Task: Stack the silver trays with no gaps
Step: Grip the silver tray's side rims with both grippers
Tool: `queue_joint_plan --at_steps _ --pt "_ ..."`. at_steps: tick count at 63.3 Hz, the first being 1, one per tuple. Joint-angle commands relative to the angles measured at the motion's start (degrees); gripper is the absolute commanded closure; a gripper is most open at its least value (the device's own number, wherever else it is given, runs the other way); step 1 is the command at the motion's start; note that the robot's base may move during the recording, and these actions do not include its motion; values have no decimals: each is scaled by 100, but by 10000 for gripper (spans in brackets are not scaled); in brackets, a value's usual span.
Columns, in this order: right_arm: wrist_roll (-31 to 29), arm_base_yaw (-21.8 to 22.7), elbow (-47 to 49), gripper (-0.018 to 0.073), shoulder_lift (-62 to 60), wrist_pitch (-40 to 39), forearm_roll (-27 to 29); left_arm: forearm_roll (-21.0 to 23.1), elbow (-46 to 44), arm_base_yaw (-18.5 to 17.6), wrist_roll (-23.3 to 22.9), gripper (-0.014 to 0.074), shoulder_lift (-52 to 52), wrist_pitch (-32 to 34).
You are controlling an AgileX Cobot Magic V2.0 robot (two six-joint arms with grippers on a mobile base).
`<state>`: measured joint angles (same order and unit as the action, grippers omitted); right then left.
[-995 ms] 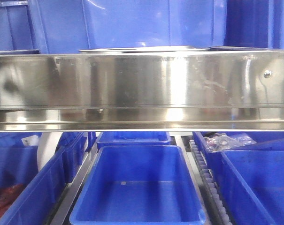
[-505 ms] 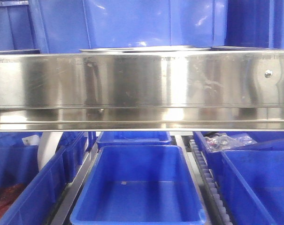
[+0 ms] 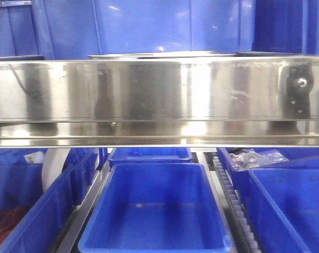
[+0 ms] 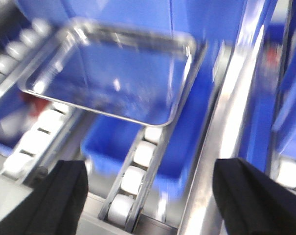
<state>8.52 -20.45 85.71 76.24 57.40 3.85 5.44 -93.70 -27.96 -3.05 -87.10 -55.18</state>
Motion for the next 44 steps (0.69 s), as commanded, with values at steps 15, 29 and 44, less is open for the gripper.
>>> queue_joint_plan --at_steps 15,29,44 --pt "663 8 2583 -53 2226 1039 -491 -482 -1304 235 -1176 135 -1122 -46" --pt "663 8 3095 -53 3015 1063 -609 -615 -1649 235 -1176 135 -1808 -409" --pt "669 8 3095 -53 3347 765 -626 -747 -1649 235 -1176 135 -2163 -301"
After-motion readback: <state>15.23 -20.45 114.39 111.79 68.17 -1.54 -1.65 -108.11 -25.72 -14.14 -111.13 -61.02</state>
